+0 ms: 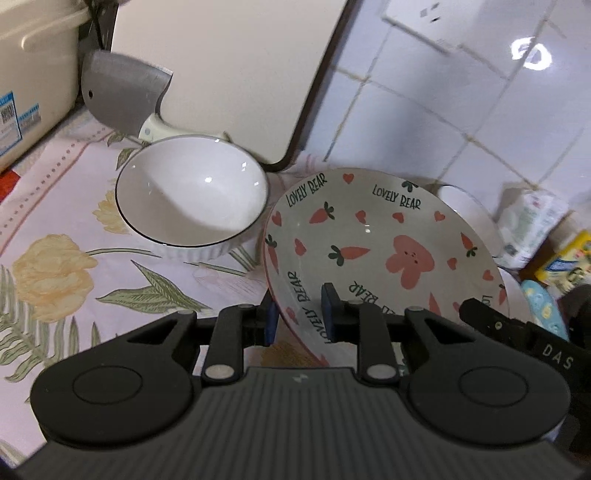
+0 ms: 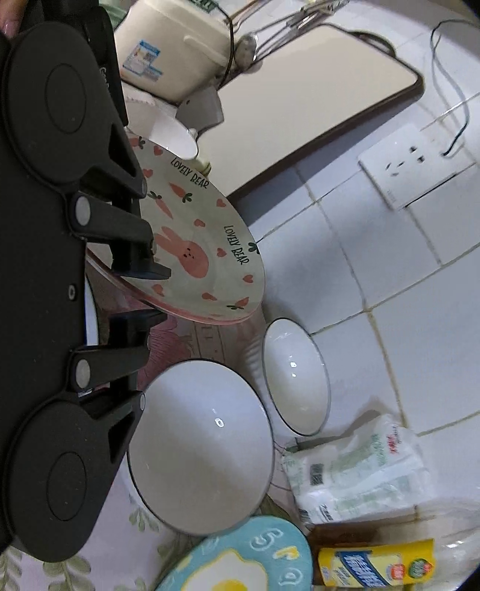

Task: Organize plates and bowls
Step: 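Lift the bunny plate with both grippers and carry it over the white plate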

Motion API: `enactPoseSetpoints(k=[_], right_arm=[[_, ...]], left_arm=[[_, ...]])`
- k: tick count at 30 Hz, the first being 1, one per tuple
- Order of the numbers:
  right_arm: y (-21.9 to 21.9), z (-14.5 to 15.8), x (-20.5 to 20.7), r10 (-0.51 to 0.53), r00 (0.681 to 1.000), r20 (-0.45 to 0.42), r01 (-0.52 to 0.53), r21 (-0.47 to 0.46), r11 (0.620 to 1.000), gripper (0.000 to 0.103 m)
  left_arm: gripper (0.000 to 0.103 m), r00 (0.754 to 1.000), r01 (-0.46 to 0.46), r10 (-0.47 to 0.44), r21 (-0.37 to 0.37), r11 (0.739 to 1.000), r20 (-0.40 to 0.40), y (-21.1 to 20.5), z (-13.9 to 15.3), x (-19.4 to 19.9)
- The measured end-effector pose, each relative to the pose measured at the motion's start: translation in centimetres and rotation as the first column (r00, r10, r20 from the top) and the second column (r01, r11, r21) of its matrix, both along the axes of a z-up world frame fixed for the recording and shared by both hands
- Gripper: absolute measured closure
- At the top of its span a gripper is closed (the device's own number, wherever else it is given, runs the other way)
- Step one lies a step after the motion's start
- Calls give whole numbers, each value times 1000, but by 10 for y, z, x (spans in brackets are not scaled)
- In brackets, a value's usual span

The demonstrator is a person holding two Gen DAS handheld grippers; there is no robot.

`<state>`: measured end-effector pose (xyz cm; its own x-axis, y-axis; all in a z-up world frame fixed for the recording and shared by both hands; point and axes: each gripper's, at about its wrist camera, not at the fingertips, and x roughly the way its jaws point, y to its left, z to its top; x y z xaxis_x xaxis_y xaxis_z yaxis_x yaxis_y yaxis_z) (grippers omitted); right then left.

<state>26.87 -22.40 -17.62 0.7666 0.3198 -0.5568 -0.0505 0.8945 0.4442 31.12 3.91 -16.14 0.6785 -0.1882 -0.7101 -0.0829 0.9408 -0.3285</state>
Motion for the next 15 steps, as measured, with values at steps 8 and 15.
enactPoseSetpoints(k=[8,15], right_arm=[[-20,61,-50,15,1000,20,-15,-7,1000,81],[-30,93,-108,16,999,46,-16,-4,1000,80]], left_arm=[[81,997,63,-63,5,998,49,-12,61,-52],[81,993,89,-90,19,996,73,-17,90,-102]])
